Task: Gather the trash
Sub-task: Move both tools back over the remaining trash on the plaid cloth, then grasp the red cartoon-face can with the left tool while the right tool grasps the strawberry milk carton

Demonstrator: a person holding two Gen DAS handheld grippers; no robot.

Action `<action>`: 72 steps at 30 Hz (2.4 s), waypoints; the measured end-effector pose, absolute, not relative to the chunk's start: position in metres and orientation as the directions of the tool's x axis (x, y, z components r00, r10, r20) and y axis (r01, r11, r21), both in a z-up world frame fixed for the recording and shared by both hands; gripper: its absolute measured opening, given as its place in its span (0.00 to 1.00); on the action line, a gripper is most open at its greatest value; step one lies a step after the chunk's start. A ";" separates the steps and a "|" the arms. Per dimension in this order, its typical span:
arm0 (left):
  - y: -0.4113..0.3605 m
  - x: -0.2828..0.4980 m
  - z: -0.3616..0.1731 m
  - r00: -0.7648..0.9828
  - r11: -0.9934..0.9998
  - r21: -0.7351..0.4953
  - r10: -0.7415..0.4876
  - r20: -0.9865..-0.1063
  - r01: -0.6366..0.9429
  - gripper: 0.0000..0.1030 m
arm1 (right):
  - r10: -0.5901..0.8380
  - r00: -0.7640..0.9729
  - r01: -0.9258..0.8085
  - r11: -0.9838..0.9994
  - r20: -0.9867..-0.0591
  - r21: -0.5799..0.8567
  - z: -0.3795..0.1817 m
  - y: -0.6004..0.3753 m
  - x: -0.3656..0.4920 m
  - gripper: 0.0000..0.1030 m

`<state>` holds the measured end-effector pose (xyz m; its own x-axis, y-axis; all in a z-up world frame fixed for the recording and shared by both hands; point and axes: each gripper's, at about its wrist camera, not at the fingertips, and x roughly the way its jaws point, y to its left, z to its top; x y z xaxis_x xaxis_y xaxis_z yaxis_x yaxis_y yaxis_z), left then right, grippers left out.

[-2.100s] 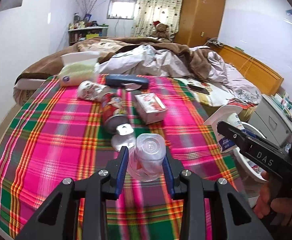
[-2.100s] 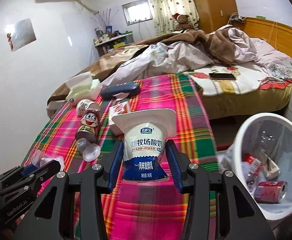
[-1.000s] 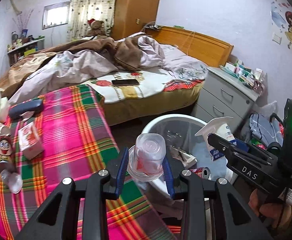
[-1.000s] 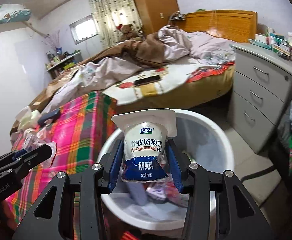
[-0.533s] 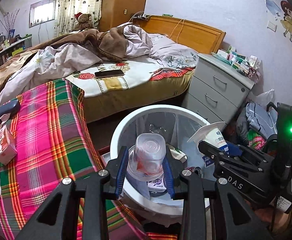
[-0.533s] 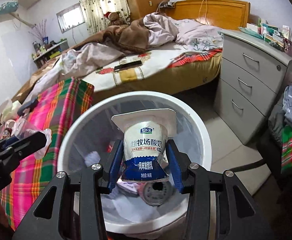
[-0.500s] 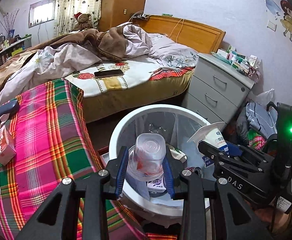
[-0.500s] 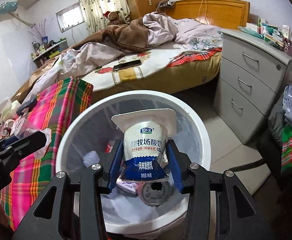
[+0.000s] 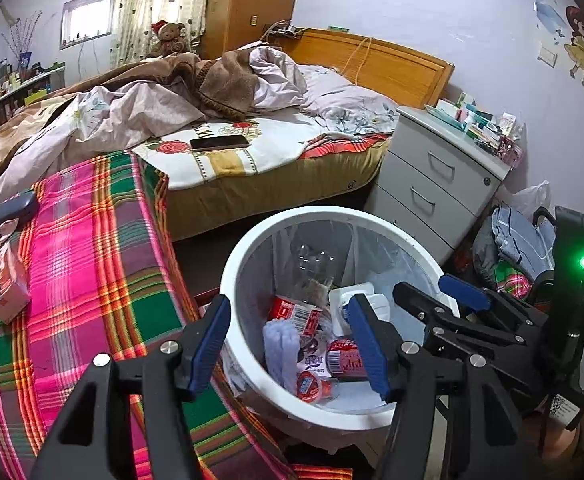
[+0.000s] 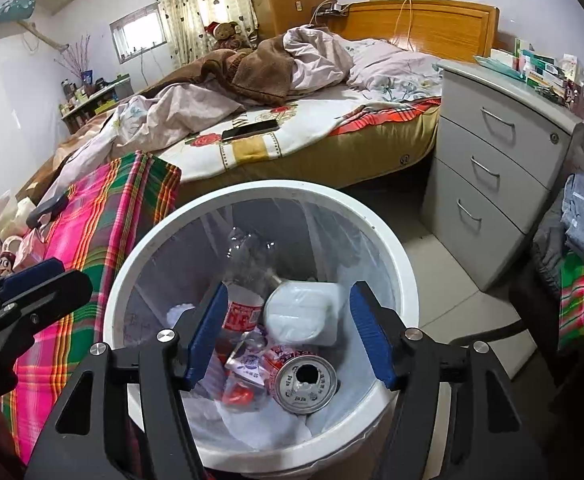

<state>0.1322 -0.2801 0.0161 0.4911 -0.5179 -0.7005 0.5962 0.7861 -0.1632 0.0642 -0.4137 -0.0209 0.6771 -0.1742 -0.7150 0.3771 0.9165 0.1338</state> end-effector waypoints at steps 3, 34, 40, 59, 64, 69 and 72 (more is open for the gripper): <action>-0.274 0.131 0.017 0.498 0.790 -0.160 -0.514 -0.698 0.592 0.61 | -0.174 0.683 0.378 0.915 -0.709 0.139 -0.018 -0.411 0.064 0.63; -0.143 0.117 0.035 0.653 0.903 -0.175 -0.408 -0.638 0.393 0.62 | -0.065 0.771 0.205 0.967 -0.633 0.150 0.008 -0.324 0.079 0.63; -0.116 0.117 0.035 0.673 0.919 -0.186 -0.382 -0.633 0.347 0.62 | -0.033 0.778 0.156 0.977 -0.627 0.142 0.010 -0.299 0.086 0.63; -0.014 0.143 0.033 0.733 0.973 -0.184 -0.224 -0.643 0.136 0.62 | 0.094 0.768 -0.022 0.992 -0.633 0.121 0.015 -0.228 0.137 0.63; 0.005 0.160 0.033 0.734 0.977 -0.190 -0.200 -0.649 0.098 0.62 | 0.127 0.749 -0.064 0.991 -0.650 0.120 0.012 -0.212 0.159 0.63; 0.017 0.185 0.029 0.721 0.975 -0.205 -0.205 -0.662 0.088 0.63 | 0.165 0.727 -0.113 0.986 -0.666 0.121 0.007 -0.197 0.179 0.63; 0.020 0.201 0.023 0.703 0.976 -0.202 -0.197 -0.684 0.078 0.64 | 0.177 0.711 -0.138 0.984 -0.681 0.111 0.003 -0.189 0.190 0.63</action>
